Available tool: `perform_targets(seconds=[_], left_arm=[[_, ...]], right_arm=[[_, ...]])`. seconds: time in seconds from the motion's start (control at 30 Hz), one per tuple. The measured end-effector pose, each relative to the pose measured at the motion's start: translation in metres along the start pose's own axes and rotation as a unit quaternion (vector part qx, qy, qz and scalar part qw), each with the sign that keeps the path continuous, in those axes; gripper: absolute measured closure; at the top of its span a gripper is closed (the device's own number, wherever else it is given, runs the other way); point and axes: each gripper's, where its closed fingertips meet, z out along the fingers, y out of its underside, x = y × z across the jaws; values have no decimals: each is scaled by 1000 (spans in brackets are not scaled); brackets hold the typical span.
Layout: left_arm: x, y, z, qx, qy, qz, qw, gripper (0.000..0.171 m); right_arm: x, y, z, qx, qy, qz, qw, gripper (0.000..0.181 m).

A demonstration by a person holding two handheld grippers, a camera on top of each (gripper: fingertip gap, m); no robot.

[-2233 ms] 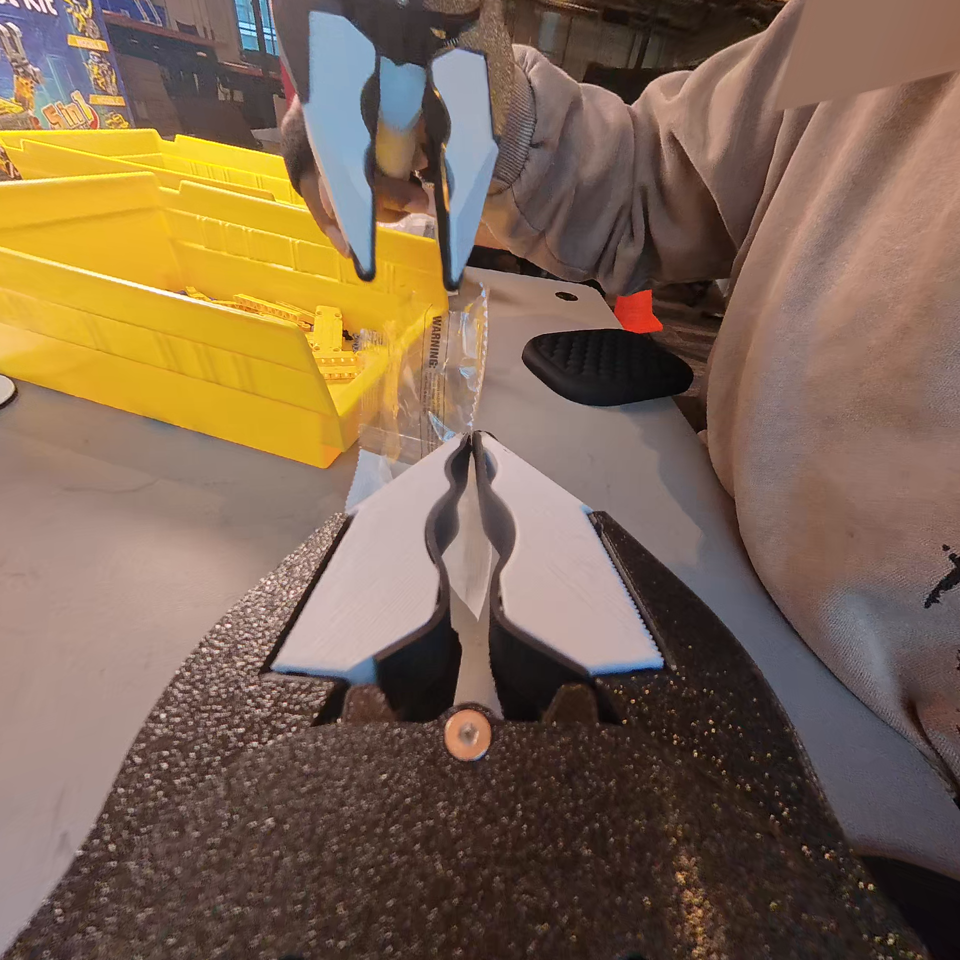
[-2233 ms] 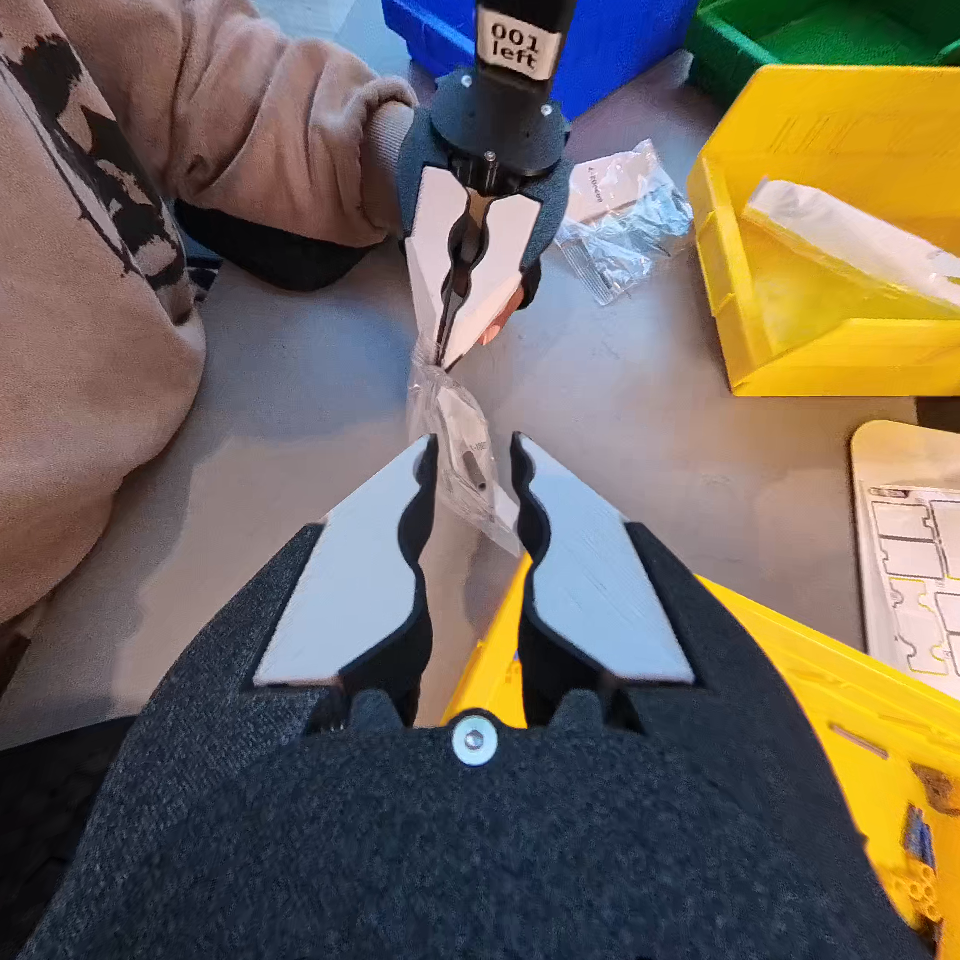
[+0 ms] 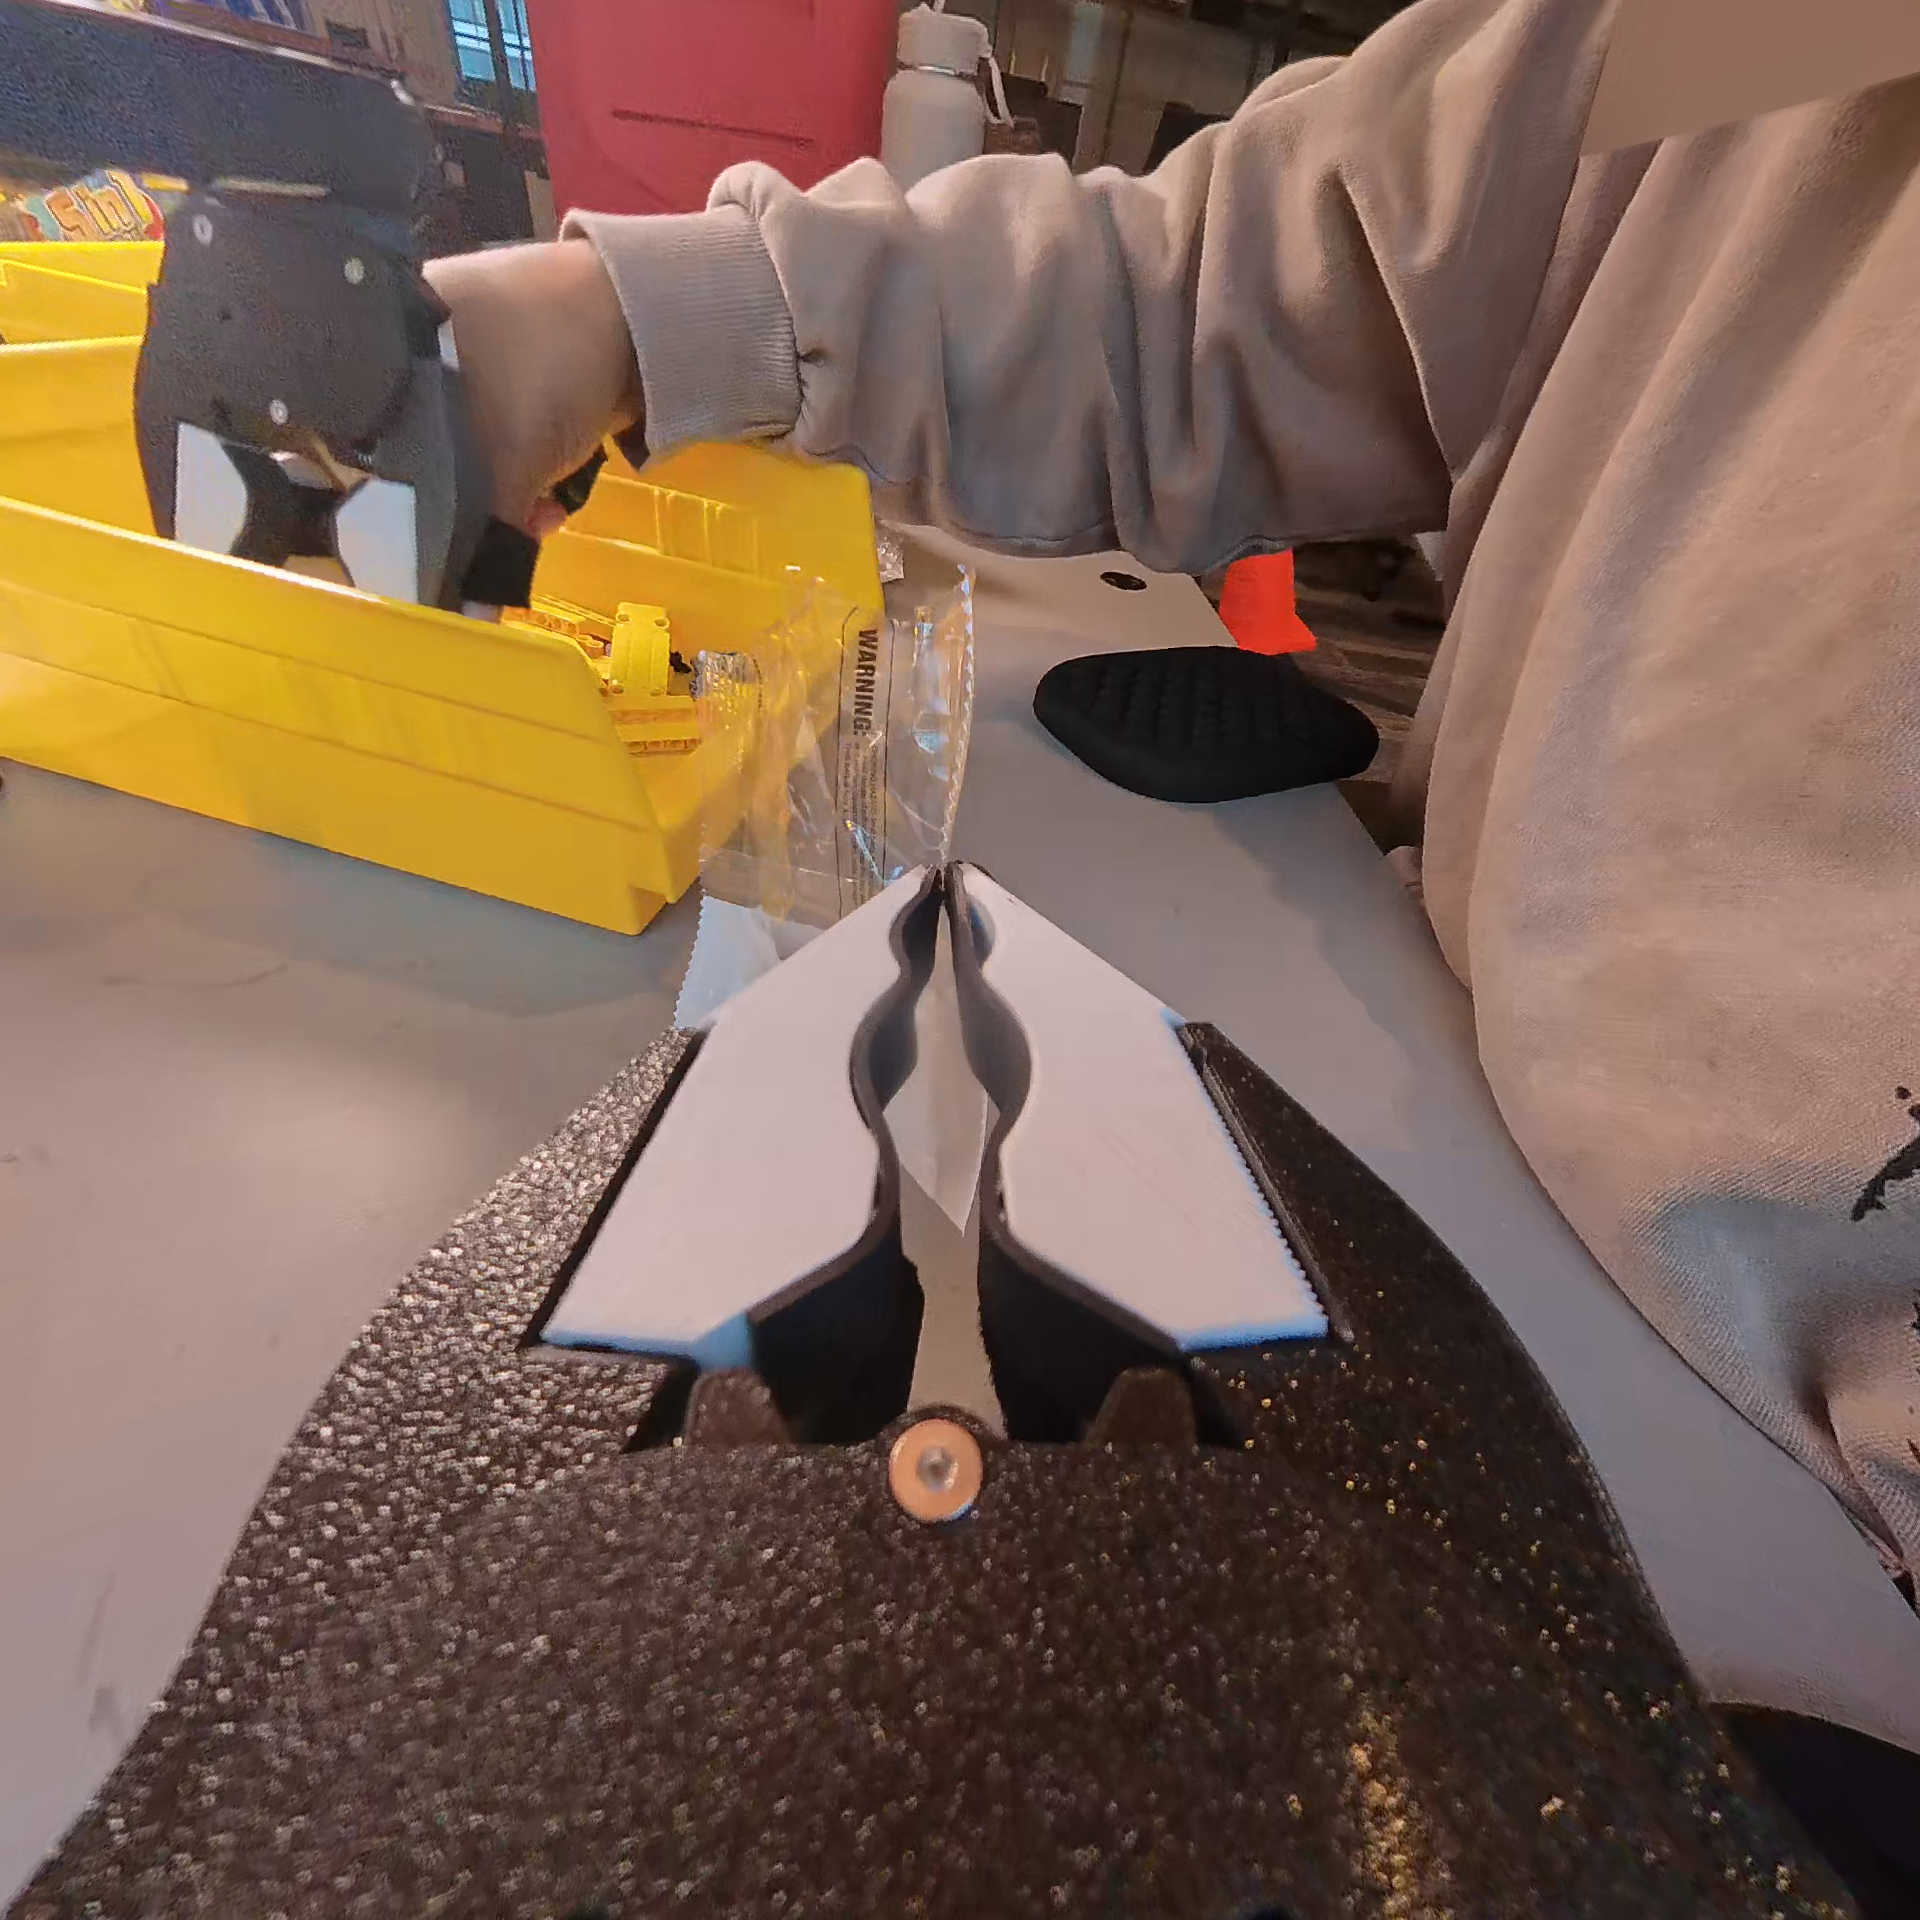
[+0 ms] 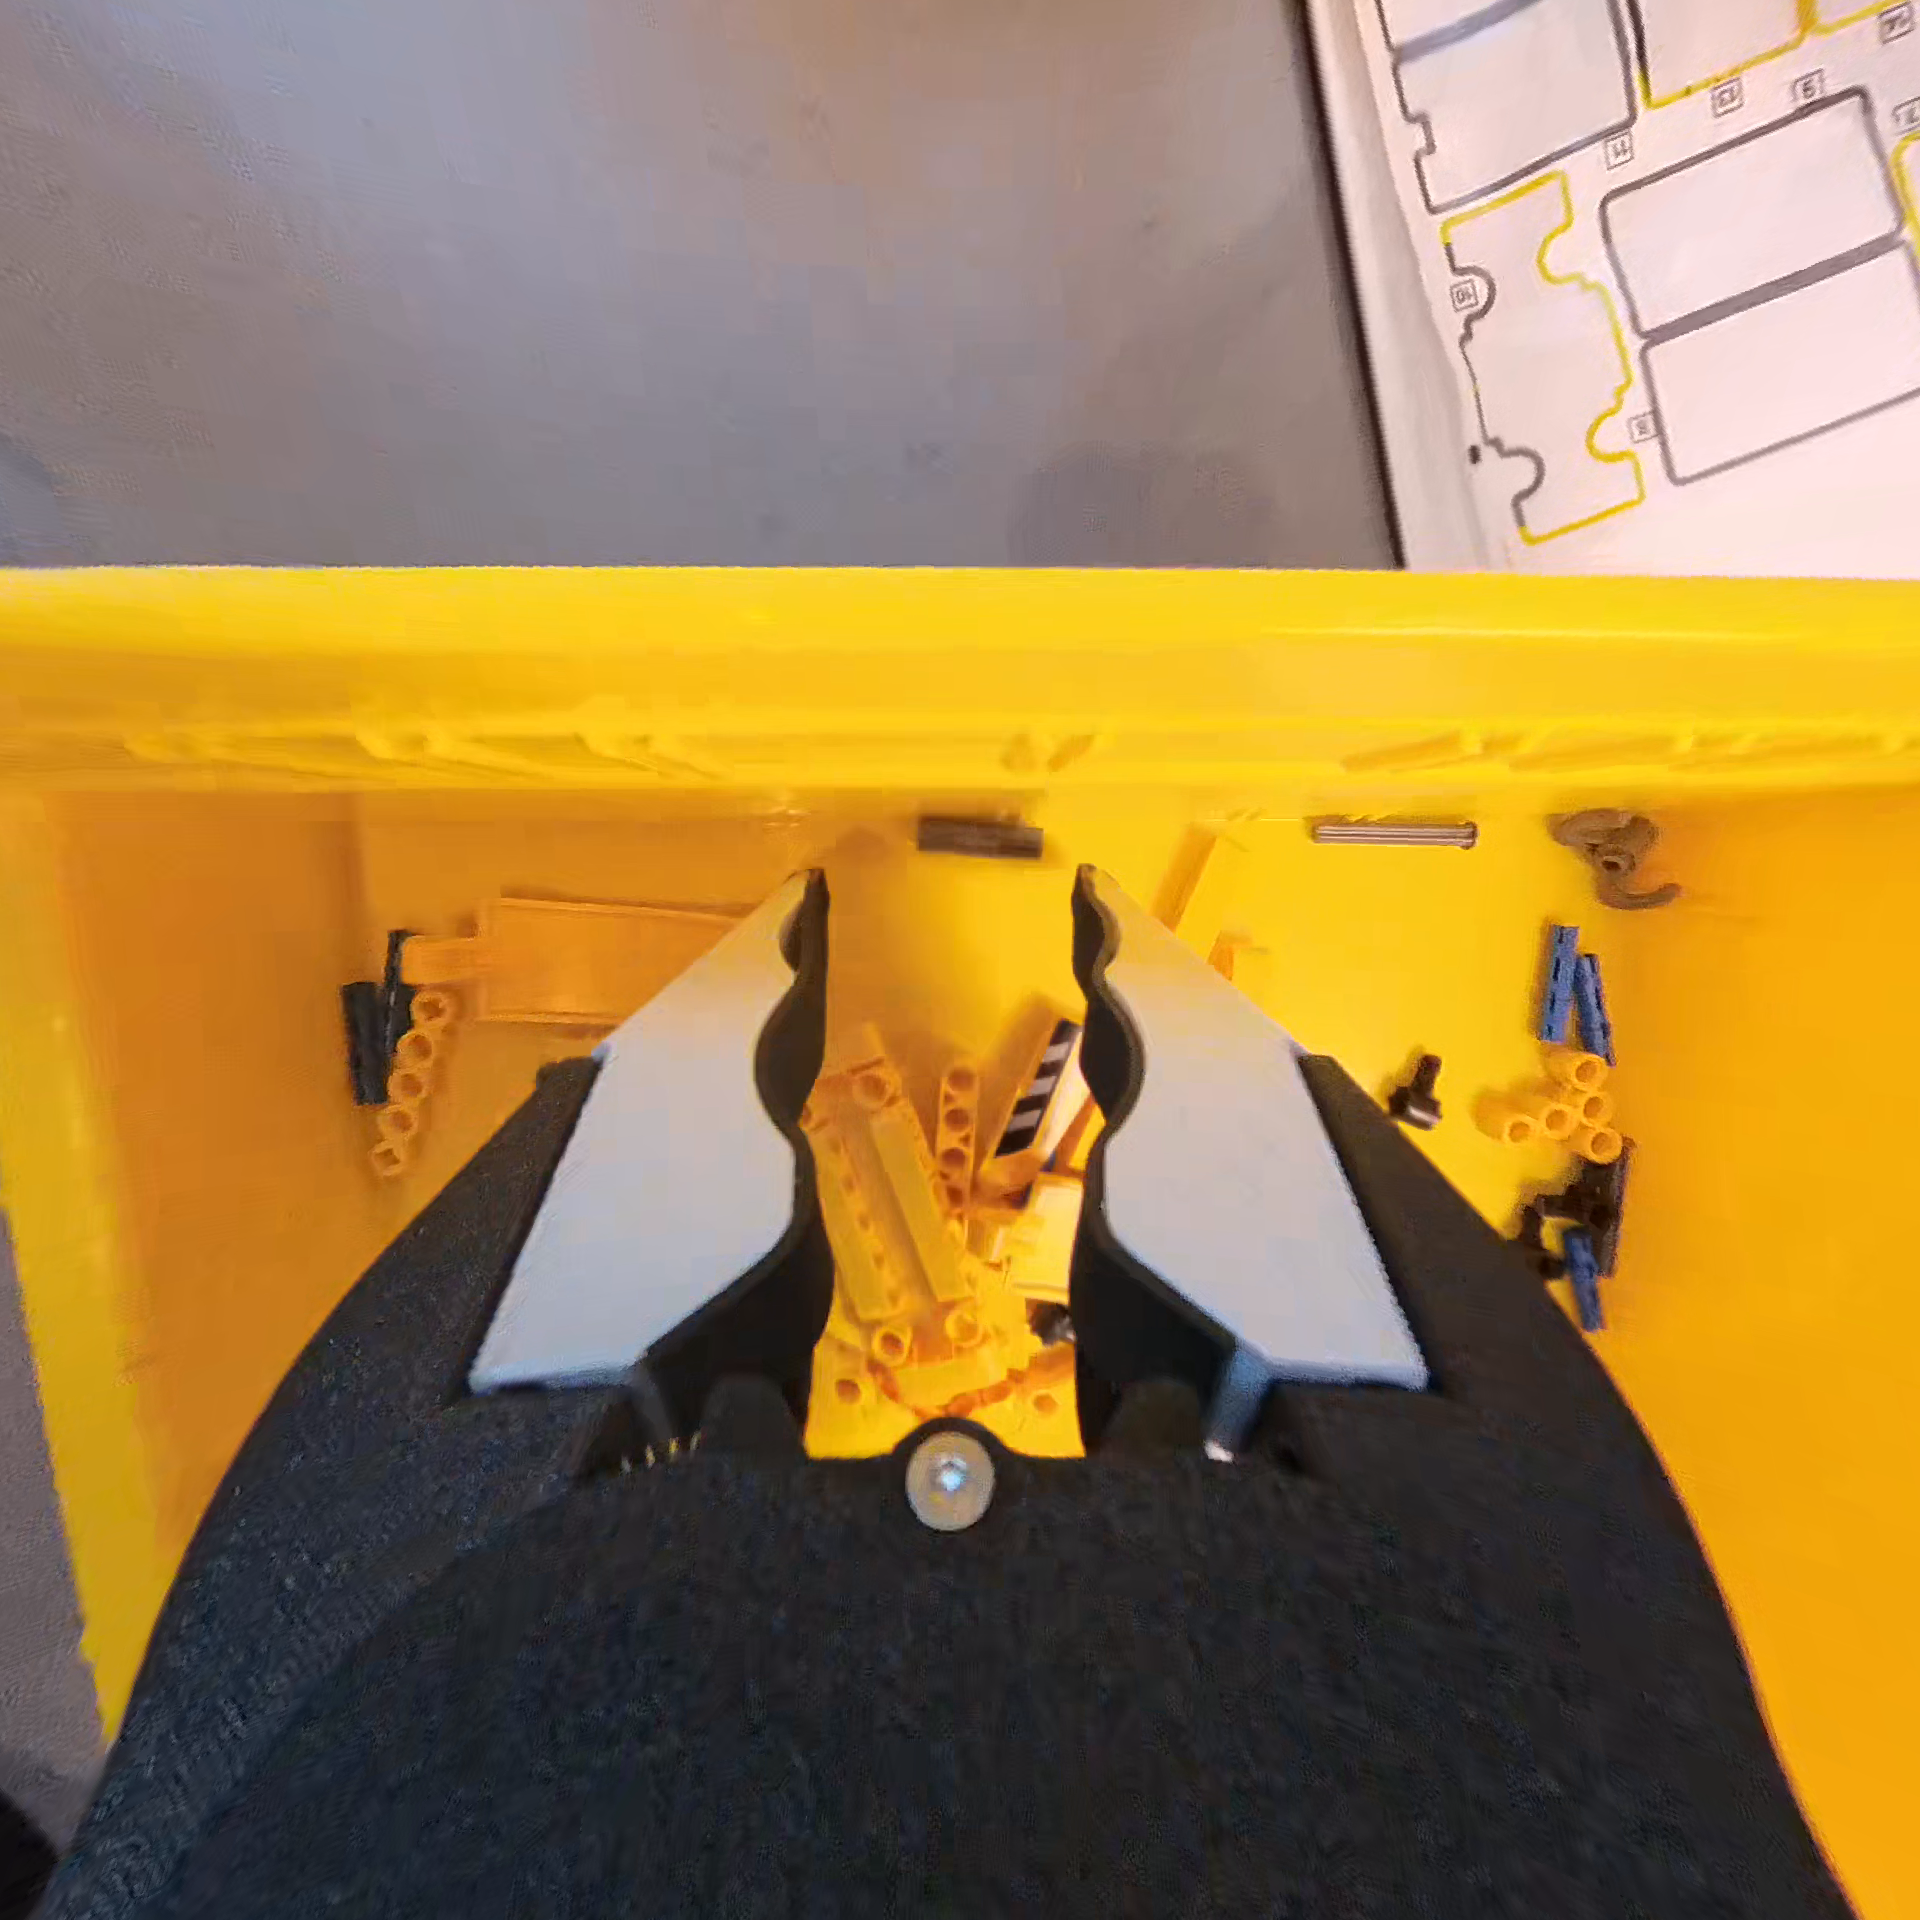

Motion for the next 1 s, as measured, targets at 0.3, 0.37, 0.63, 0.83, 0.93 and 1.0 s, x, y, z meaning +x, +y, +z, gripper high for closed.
perform_targets(seconds=[0.3, 0.37, 0.63, 0.83, 0.93, 1.0], left_arm=[[1, 2, 2, -3, 7, -2, 1000, 171], [1, 1, 2, -2, 4, 0, 1000, 171], [-1, -2, 0, 6, -3, 2, 1000, 171], [0, -1, 1, 2, -7, 7, 1000, 171], [-1, -2, 1, 2, -7, 7, 1000, 171], [-1, -2, 0, 2, -6, 7, 1000, 171]], right_arm=[[6, -3, 6, 18, -10, 27, 999, 158], [0, -7, -9, 32, -11, 18, 999, 158], [-153, -77, -125, 247, -147, -145, 947, 158], [-178, -73, -106, 236, -114, -195, 945, 148], [-160, -69, -125, 256, -96, -172, 947, 146], [-125, -53, -129, 223, -58, -141, 963, 146]])
